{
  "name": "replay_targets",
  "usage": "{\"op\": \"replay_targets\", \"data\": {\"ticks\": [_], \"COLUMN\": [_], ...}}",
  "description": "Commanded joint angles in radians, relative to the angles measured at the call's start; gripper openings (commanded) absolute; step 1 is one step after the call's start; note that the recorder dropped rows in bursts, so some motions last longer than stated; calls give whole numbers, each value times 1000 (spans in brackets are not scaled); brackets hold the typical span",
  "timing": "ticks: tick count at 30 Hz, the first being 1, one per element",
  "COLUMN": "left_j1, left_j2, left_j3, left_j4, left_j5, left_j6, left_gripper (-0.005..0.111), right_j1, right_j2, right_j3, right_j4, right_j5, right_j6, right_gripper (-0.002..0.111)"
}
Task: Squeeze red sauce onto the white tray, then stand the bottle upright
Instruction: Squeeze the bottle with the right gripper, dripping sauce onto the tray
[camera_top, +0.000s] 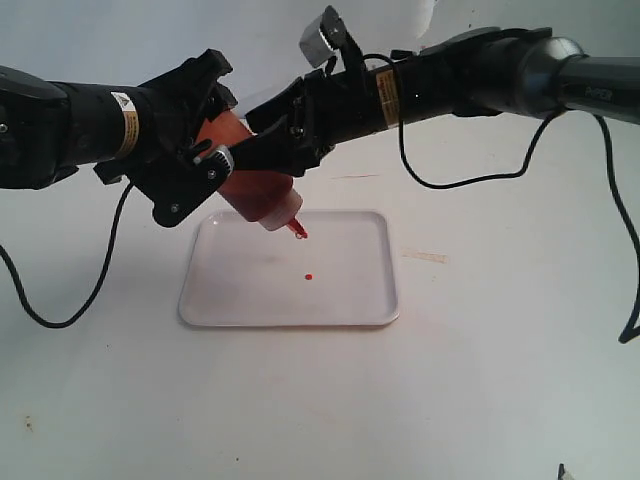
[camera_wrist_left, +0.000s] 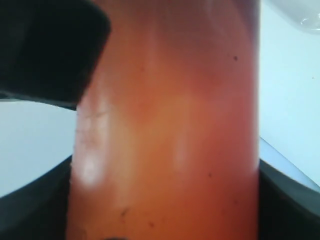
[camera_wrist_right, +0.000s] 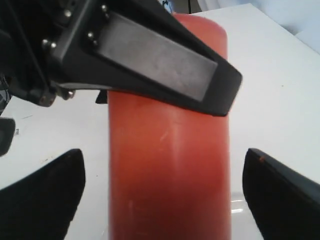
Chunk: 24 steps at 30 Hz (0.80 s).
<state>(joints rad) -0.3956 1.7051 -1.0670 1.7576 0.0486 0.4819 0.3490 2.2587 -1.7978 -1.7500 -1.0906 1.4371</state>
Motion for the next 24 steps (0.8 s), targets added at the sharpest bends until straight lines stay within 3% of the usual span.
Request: {"op": "replay_targets", "data": {"ticks": [1, 15, 24], "left_j1": [-5, -5, -5], "left_j2": [-18, -18, -18], "left_j3": [-4, -4, -4], "left_j4": [-13, -13, -13], "left_j5": [10, 8, 8], "left_j6": [-2, -2, -2], "left_gripper": [0, 0, 0], "right_j1": [24, 60, 60], "right_j2": [-2, 52, 52], "right_j3": [-5, -2, -2], "right_j4": [6, 6, 6], "right_j5": [47, 51, 48], "right_j6": [-12, 8, 8], "right_gripper": [79, 78, 72]}}
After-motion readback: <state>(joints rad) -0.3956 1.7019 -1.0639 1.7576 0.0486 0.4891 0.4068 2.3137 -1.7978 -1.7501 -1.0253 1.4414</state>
